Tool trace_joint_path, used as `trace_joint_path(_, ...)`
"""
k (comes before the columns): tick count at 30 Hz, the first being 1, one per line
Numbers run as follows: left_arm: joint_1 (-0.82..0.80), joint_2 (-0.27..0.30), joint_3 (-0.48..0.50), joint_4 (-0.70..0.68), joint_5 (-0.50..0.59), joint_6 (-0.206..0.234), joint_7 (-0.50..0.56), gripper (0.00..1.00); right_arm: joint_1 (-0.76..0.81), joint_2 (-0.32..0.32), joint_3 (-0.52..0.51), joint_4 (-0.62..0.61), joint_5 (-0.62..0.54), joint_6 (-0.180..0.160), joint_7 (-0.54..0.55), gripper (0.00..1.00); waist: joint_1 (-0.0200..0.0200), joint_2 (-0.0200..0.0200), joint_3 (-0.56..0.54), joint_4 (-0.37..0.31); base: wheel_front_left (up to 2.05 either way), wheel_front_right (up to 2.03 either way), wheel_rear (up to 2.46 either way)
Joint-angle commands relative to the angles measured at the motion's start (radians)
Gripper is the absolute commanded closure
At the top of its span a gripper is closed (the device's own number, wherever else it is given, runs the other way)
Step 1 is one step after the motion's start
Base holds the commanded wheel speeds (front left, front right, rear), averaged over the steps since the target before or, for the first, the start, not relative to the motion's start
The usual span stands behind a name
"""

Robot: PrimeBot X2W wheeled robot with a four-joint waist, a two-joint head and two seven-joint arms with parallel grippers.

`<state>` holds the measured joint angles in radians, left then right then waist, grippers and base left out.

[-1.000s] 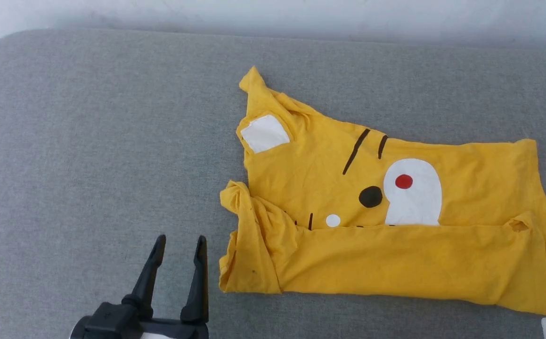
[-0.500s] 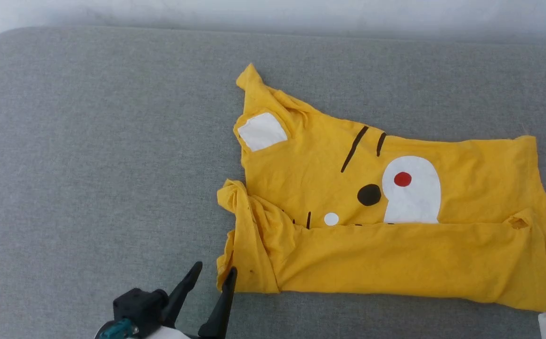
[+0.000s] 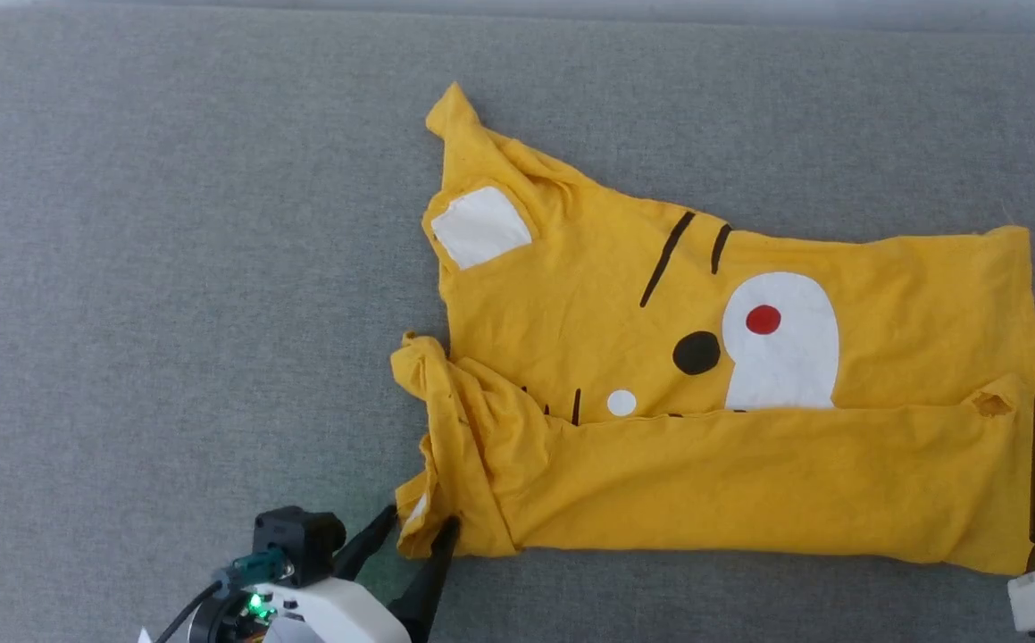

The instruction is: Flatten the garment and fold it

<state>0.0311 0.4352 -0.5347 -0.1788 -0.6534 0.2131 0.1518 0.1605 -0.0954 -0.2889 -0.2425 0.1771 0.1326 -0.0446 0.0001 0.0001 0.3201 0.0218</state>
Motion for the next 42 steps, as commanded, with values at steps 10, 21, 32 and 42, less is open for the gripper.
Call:
trace_joint_path(10,-0.051,-0.013,-0.033,0.099,-0.042,-0.031,0.071,1.00,-0.041,-0.062,0.028,-0.015,0.019,-0.002,0.043,0.00,-0.0001,-0.0001,0.030,-0.017,0.00,0.00,0.00)
trace_joint_path(21,-0.048,-0.009,-0.007,0.059,-0.036,-0.024,0.013,1.00,0.060,-0.146,-0.019,-0.022,0.129,-0.002,0.401,0.00,-0.0001,-0.0001,0.039,-0.019,0.00,0.00,0.00)
trace_joint_path(32,-0.050,-0.008,-0.005,0.042,-0.036,-0.017,0.005,1.00,0.083,-0.123,0.015,0.104,0.155,-0.002,0.496,0.00,-0.0001,-0.0001,0.036,-0.011,0.00,0.00,0.00)
trace_joint_path(42,-0.038,-0.012,0.018,0.019,-0.060,-0.023,-0.030,1.00,0.067,-0.151,0.041,0.079,0.227,-0.002,0.543,1.00,-0.0001,-0.0001,0.014,-0.007,0.00,0.00,0.00)
